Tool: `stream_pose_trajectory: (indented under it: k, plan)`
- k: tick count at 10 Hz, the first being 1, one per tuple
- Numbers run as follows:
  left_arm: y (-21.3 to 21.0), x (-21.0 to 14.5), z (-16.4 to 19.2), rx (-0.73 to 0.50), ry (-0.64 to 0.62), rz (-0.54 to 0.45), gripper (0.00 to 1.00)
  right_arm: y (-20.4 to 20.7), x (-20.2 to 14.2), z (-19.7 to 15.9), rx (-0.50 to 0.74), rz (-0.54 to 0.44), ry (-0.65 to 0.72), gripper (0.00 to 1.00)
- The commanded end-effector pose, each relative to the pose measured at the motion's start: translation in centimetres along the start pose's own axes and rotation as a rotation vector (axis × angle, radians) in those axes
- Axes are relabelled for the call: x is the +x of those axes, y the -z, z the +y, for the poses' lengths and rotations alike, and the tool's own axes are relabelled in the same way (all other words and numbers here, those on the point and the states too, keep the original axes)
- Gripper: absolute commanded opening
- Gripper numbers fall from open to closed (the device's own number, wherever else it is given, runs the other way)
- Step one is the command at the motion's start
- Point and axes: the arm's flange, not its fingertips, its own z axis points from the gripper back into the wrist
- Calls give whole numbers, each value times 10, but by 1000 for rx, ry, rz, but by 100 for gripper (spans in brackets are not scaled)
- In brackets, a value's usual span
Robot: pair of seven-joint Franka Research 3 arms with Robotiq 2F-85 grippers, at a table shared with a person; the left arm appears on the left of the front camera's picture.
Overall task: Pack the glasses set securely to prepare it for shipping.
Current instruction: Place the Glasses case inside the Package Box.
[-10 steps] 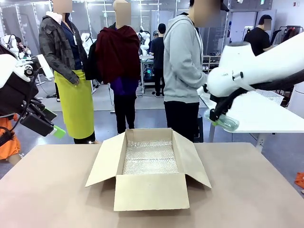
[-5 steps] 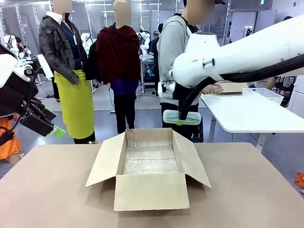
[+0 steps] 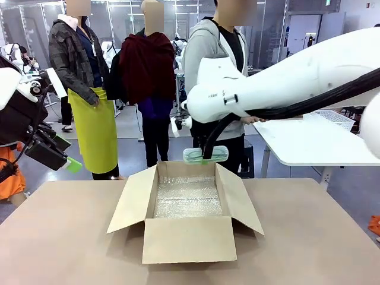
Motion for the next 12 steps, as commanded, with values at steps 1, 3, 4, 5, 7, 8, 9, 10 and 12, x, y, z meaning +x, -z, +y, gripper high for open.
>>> stream_pose_trajectory:
  k: [1,3,4,5,7,8,9,10,12]
  plan:
    - [-1,-1,1,1,8,-1,100,27,27,-20,53,13,16,64]
    - [-1,-1,1,1,8,-1,100,70,52,-22,83,25,24,64]
    - [-1,-1,1,1,8,-1,100,89,60,-21,110,47,17,64]
    - [-1,-1,1,1,8,-1,100,104,63,-17,129,54,22,64]
    - [-1,-1,1,1,8,-1,100,126,63,-16,145,59,51,64]
    - [-1,-1,1,1,8,-1,100,132,63,-16,162,57,58,64]
    - [-1,-1,1,1,8,-1,100,133,64,-15,160,58,56,64]
    - [-1,-1,1,1,8,-1,100,133,63,-15,168,55,59,71]
    - [-1,-1,1,1,8,-1,100,131,60,-18,170,46,80,95]
